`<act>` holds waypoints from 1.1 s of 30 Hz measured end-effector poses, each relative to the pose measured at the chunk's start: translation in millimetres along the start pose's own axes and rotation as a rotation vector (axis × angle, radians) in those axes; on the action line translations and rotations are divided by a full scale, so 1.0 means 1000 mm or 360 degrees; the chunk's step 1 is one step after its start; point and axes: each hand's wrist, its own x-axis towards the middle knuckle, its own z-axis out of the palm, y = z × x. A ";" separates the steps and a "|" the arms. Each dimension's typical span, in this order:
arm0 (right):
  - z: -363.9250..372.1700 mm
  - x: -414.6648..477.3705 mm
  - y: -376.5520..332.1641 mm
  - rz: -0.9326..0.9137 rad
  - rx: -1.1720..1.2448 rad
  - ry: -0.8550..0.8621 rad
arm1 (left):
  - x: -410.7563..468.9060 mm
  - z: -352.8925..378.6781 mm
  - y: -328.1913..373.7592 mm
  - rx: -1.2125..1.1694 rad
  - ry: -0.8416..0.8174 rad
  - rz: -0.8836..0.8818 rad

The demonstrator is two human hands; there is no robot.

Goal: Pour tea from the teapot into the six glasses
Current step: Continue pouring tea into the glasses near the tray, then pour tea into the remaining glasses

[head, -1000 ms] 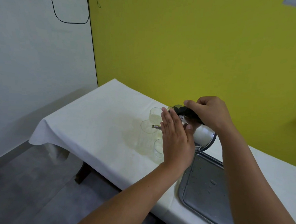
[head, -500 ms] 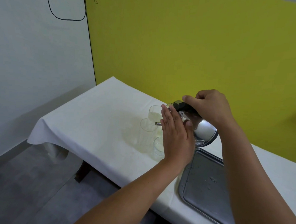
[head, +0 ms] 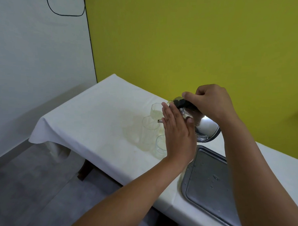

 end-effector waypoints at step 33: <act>-0.002 -0.004 0.000 -0.0020 -0.0031 0.0032 | -0.004 0.003 -0.001 -0.0087 -0.0006 0.0019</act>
